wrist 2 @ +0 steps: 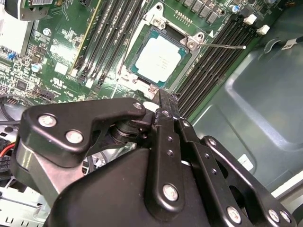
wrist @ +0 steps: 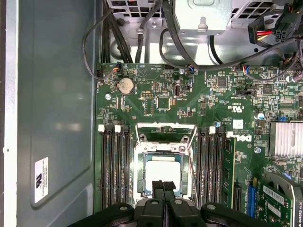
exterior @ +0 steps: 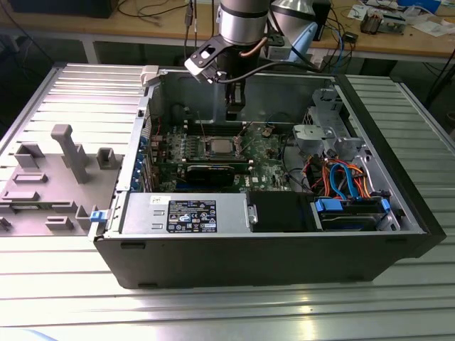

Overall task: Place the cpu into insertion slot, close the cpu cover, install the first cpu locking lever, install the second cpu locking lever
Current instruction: 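Close the cpu cover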

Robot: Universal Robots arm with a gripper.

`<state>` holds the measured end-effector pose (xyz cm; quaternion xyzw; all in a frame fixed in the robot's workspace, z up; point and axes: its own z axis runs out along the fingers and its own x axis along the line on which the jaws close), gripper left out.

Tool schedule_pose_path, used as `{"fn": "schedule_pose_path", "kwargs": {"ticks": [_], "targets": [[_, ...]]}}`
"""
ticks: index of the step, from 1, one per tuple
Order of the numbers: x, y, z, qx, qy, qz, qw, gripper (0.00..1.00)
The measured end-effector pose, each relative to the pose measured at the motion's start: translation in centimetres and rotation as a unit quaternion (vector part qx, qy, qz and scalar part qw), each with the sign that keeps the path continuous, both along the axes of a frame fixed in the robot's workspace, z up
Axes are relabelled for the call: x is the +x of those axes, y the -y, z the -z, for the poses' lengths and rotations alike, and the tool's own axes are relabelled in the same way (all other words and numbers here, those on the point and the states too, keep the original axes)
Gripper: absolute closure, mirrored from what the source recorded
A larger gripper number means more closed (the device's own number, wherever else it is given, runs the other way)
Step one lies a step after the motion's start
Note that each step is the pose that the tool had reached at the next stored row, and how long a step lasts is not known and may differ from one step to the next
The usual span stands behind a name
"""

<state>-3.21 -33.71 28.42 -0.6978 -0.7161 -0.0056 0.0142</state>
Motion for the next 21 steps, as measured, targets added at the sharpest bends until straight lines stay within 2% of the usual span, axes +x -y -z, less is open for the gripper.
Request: {"fn": "schedule_pose_path", "kwargs": {"ticks": [21], "targets": [[0.84,0.00,0.00,0.0000,0.0000,0.000,1.0000,0.89]]}}
